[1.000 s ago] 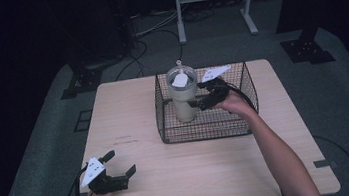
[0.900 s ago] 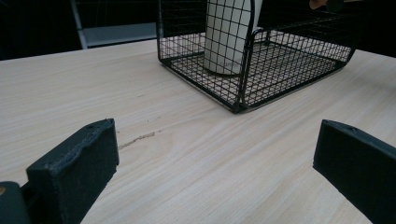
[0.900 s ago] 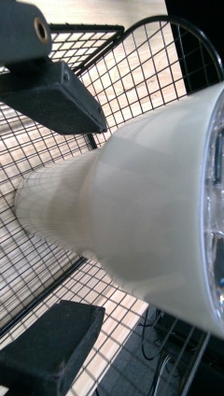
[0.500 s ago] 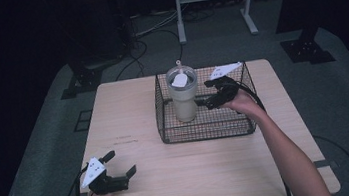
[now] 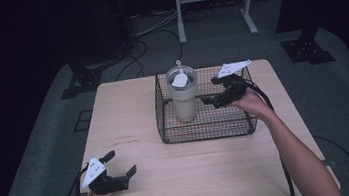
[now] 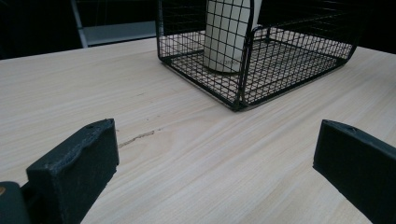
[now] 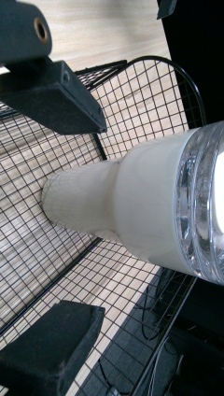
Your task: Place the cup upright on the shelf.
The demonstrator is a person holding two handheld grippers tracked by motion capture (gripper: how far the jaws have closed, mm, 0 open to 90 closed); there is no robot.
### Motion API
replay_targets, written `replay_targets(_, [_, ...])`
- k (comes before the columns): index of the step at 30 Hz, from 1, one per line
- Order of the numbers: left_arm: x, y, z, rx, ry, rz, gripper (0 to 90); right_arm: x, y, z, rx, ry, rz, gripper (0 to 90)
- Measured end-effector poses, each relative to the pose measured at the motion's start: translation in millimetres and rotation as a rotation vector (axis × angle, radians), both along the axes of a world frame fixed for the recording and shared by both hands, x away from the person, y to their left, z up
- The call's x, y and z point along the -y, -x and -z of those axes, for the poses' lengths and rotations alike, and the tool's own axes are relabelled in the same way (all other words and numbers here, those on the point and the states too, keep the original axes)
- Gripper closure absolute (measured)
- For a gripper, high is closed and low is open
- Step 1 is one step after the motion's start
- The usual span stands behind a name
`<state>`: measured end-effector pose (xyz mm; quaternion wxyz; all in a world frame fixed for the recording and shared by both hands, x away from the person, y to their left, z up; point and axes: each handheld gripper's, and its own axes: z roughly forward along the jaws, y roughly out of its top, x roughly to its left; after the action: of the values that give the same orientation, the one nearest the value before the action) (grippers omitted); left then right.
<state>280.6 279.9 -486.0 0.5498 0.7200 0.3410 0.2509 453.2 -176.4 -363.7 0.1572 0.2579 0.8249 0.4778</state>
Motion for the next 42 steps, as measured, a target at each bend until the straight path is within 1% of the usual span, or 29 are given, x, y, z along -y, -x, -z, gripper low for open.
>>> replay_targets(3, [0.0, -0.1, 0.0, 0.000, 0.000, 0.000, 0.0, 1.5, 4.0, -2.2, 0.000, -0.002, 0.001, 9.6])
replay_targets(5, [-0.1, -0.1, 0.0, 0.000, 0.000, 0.000, 0.0, 1.0, 7.0, -3.9, 0.016, 0.008, -0.001, 9.6])
replay_targets(7, [0.0, 0.0, 0.0, 0.001, 0.000, 0.001, 0.0, 0.9, 8.8, -5.6, 0.013, -0.003, -0.007, 9.6])
replay_targets(10, [-0.1, -0.1, 0.0, 0.000, 0.000, 0.000, 0.0, 1.0, 11.8, -8.2, 0.015, -0.005, -0.014, 9.6])
replay_targets(18, [-0.1, -0.2, 0.0, -0.001, -0.003, 0.001, 0.0, 2.8, 22.1, -11.5, 0.019, 0.020, -0.029, 9.6])
replay_targets(21, [0.0, -0.2, 0.0, -0.001, -0.003, 0.001, 0.0, 4.5, 26.4, -11.1, 0.013, 0.031, -0.038, 9.6])
replay_targets(23, [0.0, -0.2, 0.0, 0.000, -0.004, 0.001, 0.0, 5.9, 29.9, -10.5, 0.023, 0.035, -0.036, 9.6])
replay_targets(28, [0.3, -0.3, 0.2, 0.000, -0.005, -0.001, 0.0, 8.9, 40.9, -9.3, 0.030, 0.026, -0.050, 9.6])
replay_targets(30, [0.4, -0.3, 0.2, 0.000, -0.006, -0.001, 0.0, 9.9, 44.1, -9.1, 0.022, 0.040, -0.055, 9.6])
replay_targets(33, [0.2, -0.4, 0.2, 0.001, -0.008, -0.001, 0.0, 12.9, 49.3, -6.6, 0.030, 0.028, -0.053, 9.6])
replay_targets(37, [0.4, -0.3, 0.2, 0.001, -0.009, -0.001, 0.0, 15.9, 54.3, -0.6, 0.023, 0.021, -0.058, 9.6])
replay_targets(42, [0.4, -0.4, 0.2, -0.001, -0.010, -0.001, 0.0, 21.3, 61.5, 1.9, 0.021, 0.005, -0.060, 9.6])
